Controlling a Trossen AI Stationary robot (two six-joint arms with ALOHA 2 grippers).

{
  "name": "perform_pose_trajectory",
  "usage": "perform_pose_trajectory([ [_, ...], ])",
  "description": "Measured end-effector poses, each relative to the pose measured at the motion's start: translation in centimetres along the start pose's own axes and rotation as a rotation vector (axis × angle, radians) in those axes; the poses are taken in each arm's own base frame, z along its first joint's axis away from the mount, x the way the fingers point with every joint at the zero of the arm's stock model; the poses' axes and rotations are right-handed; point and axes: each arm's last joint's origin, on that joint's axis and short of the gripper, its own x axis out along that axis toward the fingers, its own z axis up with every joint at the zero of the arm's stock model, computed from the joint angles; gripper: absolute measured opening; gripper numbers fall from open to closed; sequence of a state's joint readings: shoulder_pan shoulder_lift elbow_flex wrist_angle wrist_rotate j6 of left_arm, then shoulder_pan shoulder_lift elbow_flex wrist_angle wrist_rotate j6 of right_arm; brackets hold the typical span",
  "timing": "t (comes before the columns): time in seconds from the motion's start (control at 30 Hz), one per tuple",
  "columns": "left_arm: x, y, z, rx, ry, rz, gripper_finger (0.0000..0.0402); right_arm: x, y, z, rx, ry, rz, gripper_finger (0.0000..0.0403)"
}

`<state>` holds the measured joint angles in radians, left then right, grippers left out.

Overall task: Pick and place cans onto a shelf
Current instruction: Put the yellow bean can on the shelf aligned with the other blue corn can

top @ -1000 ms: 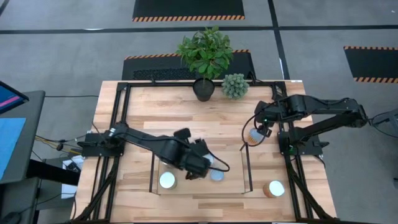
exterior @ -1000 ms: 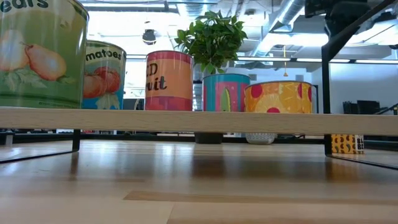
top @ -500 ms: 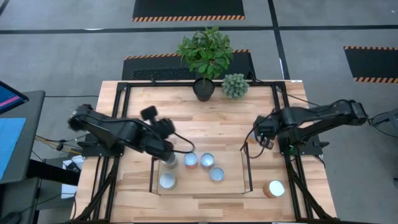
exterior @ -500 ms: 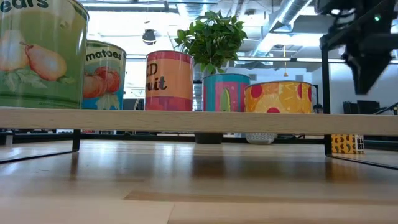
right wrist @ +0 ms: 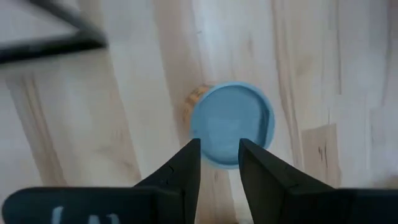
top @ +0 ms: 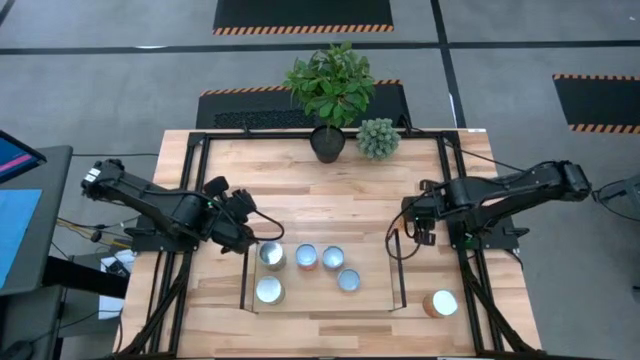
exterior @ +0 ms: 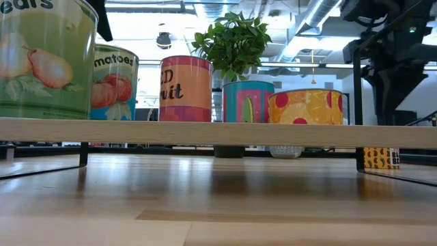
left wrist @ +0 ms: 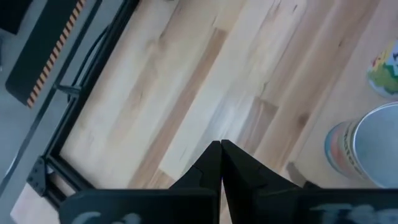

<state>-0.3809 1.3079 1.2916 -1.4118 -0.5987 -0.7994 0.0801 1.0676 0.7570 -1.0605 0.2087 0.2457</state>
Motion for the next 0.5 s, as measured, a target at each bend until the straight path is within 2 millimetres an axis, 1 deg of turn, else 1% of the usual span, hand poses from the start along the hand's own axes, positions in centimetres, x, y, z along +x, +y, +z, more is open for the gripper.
perform_pose_trajectory([
  [0.2,0.0,0.1,-0.1,-0.007,0.002,0.001,0.0,0.4,-1.9,1.2,0.336,-0.069,0.008,0.0154],
  [0.4,0.0,0.1,-0.1,-0.003,0.003,0.002,0.0,1.2,-4.0,0.7,0.686,0.059,0.033,0.0183],
  [0.43,0.0,0.1,-0.1,0.003,0.003,0.002,0.0,1.3,-4.2,0.8,0.729,0.079,0.039,0.0186],
  [0.5,0.0,0.1,-0.1,0.022,0.003,0.002,0.0,1.8,-4.5,1.0,0.759,0.103,0.044,0.0193],
])
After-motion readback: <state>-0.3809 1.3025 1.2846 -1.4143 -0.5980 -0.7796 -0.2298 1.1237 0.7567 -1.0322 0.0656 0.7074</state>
